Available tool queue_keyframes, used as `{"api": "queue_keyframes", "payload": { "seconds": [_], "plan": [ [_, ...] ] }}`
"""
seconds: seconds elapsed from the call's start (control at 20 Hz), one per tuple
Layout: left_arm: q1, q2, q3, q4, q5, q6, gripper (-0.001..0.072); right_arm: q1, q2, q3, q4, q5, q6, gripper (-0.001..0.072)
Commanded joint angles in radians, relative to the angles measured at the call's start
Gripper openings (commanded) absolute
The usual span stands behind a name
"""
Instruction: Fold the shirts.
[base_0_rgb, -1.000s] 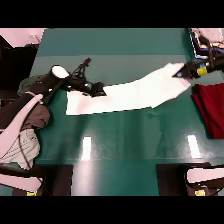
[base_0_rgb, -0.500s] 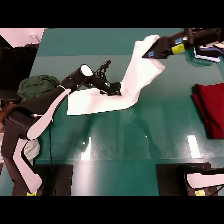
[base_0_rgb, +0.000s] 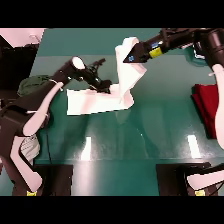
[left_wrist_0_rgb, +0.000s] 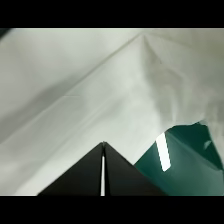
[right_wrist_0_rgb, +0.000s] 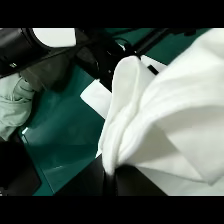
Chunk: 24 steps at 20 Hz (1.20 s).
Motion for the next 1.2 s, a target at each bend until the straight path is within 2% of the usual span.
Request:
{"api": "queue_keyframes", "payload": {
  "seconds": [0.0, 0.25, 0.55, 0.6, 0.65, 0.7, 0.8, 0.9, 1.0, 1.15],
  "plan": [
    [0.107, 0.111, 0.019, 0.221, -0.118, 0.001, 0.0023, 0.069, -0.074, 0.050, 0.000, -0.010, 0.000, 0.0011],
    [0.298, 0.325, 0.019, 0.472, -0.236, 0.008, 0.0024, 0.213, -0.158, 0.049, -0.116, -0.124, -0.006, 0.0012],
    [0.439, 0.473, 0.019, 0.475, -0.256, 0.007, 0.0024, 0.417, -0.305, 0.050, -0.116, -0.502, -0.052, 0.0024],
    [0.443, 0.480, 0.019, 0.475, -0.257, 0.007, 0.0024, 0.448, -0.325, 0.050, -0.090, -0.570, -0.077, 0.0157],
    [0.442, 0.481, 0.019, 0.475, -0.257, 0.007, 0.0024, 0.473, -0.339, 0.051, -0.038, -0.625, -0.121, 0.0376],
    [0.442, 0.481, 0.018, 0.468, -0.257, 0.007, 0.0024, 0.488, -0.343, 0.050, 0.007, -0.652, -0.143, 0.0501],
    [0.442, 0.481, 0.017, 0.447, -0.256, 0.007, 0.0024, 0.488, -0.322, 0.050, -0.026, -0.631, -0.146, 0.0511],
    [0.442, 0.481, 0.017, 0.444, -0.262, 0.007, 0.0024, 0.441, -0.265, 0.023, -0.088, -0.510, -0.128, 0.0503],
    [0.442, 0.481, 0.017, 0.444, -0.268, 0.007, 0.0024, 0.363, -0.182, -0.075, -0.143, -0.385, -0.127, 0.0452],
    [0.442, 0.481, 0.017, 0.409, -0.266, 0.007, 0.0024, 0.208, -0.064, -0.278, -0.214, -0.285, -0.103, 0.0452]
  ]
}}
